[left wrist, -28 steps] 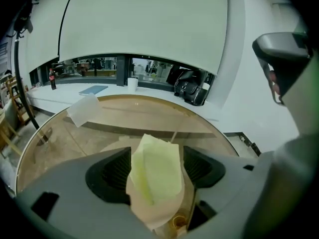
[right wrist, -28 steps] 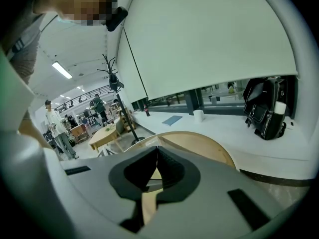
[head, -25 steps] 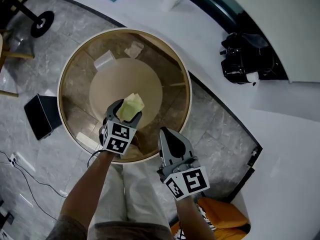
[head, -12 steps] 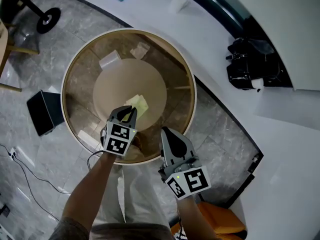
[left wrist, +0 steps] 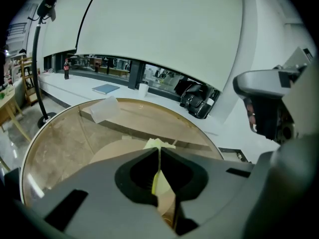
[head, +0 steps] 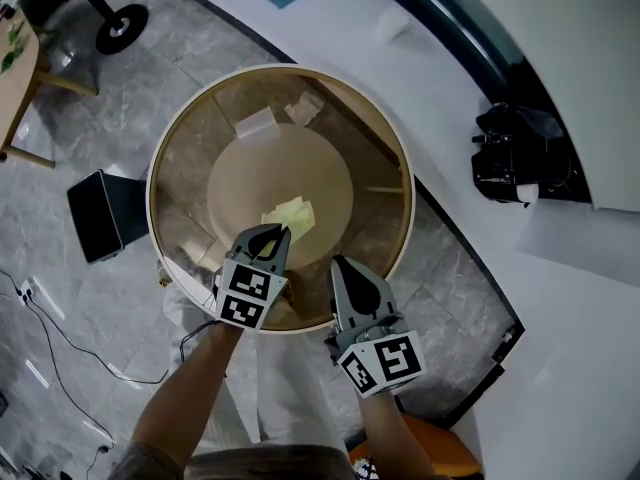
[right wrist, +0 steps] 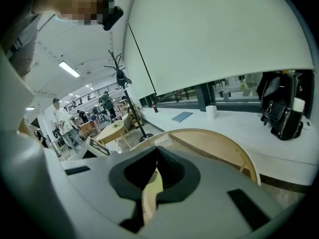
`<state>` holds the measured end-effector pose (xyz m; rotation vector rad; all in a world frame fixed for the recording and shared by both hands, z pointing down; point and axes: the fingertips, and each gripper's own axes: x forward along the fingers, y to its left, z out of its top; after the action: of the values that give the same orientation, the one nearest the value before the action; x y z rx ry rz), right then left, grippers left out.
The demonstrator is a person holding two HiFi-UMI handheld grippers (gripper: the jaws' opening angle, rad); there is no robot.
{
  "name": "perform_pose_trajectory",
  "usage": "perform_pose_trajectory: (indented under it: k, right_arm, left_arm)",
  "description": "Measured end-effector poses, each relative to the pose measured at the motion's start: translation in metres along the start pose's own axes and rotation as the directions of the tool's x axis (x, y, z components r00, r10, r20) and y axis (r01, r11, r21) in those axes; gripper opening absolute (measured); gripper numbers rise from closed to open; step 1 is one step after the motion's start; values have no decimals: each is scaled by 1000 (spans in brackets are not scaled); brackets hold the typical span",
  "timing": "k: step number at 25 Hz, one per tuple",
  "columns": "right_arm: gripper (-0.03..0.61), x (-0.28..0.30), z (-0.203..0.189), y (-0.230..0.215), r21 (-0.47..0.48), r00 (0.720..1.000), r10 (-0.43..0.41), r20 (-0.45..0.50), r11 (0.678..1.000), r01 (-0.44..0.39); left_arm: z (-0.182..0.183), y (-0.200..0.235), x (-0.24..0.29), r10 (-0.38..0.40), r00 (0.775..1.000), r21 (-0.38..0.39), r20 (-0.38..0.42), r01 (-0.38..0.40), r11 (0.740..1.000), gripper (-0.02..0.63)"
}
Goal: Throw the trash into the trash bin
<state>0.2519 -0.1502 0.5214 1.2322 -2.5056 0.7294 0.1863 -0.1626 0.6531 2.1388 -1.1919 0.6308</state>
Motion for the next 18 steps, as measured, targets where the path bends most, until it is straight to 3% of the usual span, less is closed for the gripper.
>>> perform_pose_trajectory:
  k: [10,18]
  right_arm:
    - [18,47,25,58,-36,999,36,5,999,-36]
    - [18,100,46,152,-73,991,131,-10,989,-132]
  left_arm:
    - [26,55,-66,2,994,-92,107,8,996,29]
    - [48,143,-161,104,976,-208,193,-63,976,29]
